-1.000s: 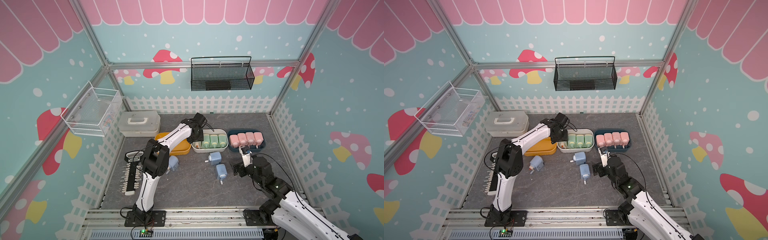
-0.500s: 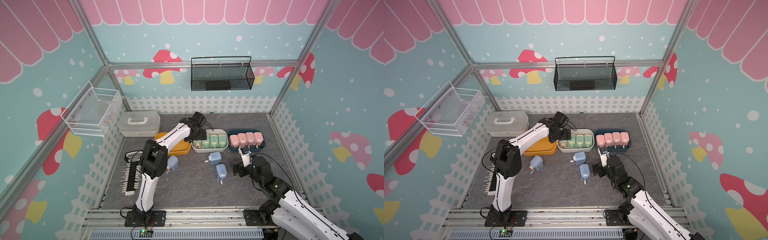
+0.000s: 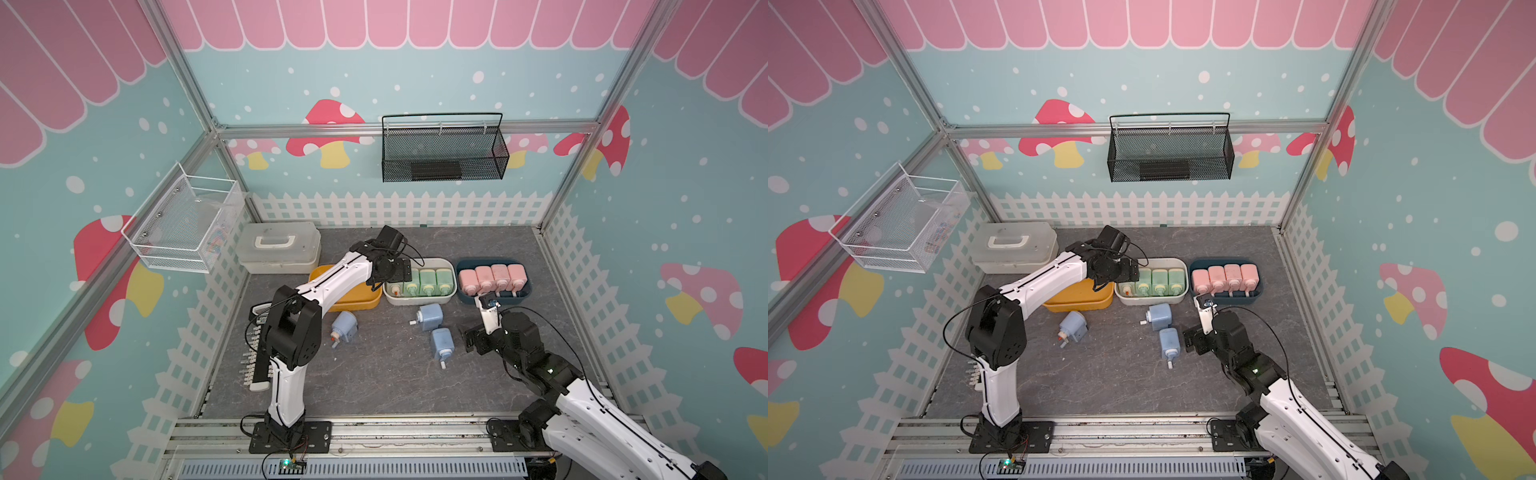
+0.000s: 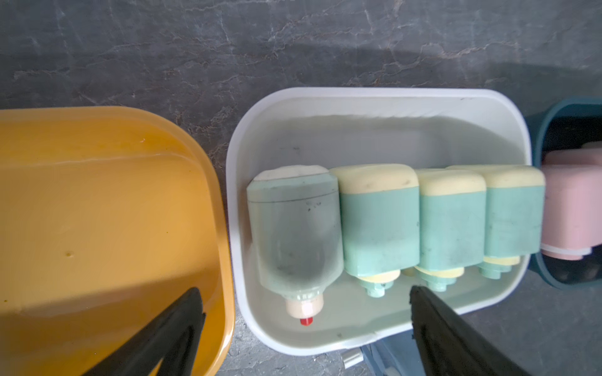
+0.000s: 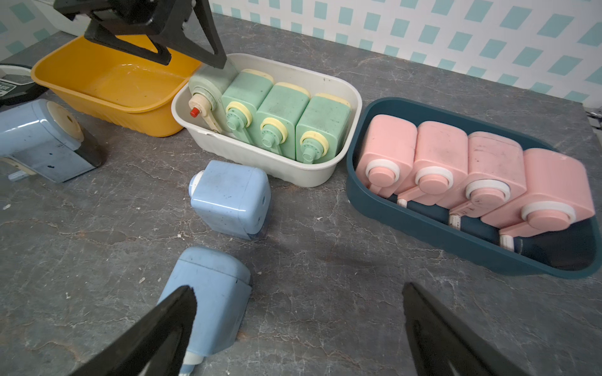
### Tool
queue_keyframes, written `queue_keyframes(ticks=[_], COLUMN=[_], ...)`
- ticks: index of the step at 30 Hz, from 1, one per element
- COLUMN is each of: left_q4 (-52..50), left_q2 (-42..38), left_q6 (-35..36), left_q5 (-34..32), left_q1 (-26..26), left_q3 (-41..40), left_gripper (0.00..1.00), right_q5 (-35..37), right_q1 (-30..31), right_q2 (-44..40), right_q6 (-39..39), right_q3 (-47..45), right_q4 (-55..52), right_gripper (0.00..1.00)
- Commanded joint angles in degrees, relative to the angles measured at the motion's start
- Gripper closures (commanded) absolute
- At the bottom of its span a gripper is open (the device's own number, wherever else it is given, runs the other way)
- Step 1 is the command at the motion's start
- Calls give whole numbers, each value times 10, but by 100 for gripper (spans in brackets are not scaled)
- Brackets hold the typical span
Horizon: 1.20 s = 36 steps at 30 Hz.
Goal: Place the pencil sharpeners by color into the storage box
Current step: Place the pencil sharpener in the storage box, then pick up the pencil sharpener from the center of the board.
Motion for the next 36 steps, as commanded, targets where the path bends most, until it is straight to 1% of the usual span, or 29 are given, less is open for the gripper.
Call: queue_keyframes(ticks=[1, 3, 6, 8, 10, 15, 18, 20, 22, 25, 27, 29, 36], left_q4=[49, 64, 83, 86, 91, 107, 105, 91, 73, 80, 98, 108, 109], left_q2=[-57, -92, -145, -176, -206, -267, -304, -326, -343, -362, -368, -368, -372], left_q6=[16, 26, 56, 75, 89, 121, 114, 82, 33, -4, 4, 18, 10], left_q5=[16, 9, -23, -45, -57, -81, -105, -120, -106, -40, -1, 22, 31], left_q1=[2, 2, 2, 2, 2, 2, 5, 18, 41, 69, 87, 87, 85], left_q3=[-47, -92, -160, -199, -232, -290, -315, -331, -348, -391, -418, -437, -473], left_gripper=[1, 1, 1, 1, 1, 1, 1, 1, 1, 1, 1, 1, 1], right_q5=[-38, -60, -87, -86, -84, -88, -71, -65, -65, -68, -68, -65, -67], right_q1=[4, 4, 3, 4, 4, 4, 4, 3, 3, 3, 4, 3, 4], right_q2=[17, 30, 18, 0, -7, 16, 28, 30, 33, 38, 43, 48, 54], right_q6=[-9, -15, -19, -22, -28, -46, -56, -62, -64, -67, -67, -66, -59], right_q3=[9, 15, -3, -17, -19, -12, -1, 4, 9, 14, 17, 18, 18], right_q4=[9, 13, 63, 95, 101, 93, 80, 81, 86, 93, 95, 98, 99], right_gripper=[1, 1, 2, 1, 1, 1, 1, 1, 1, 1, 1, 1, 1])
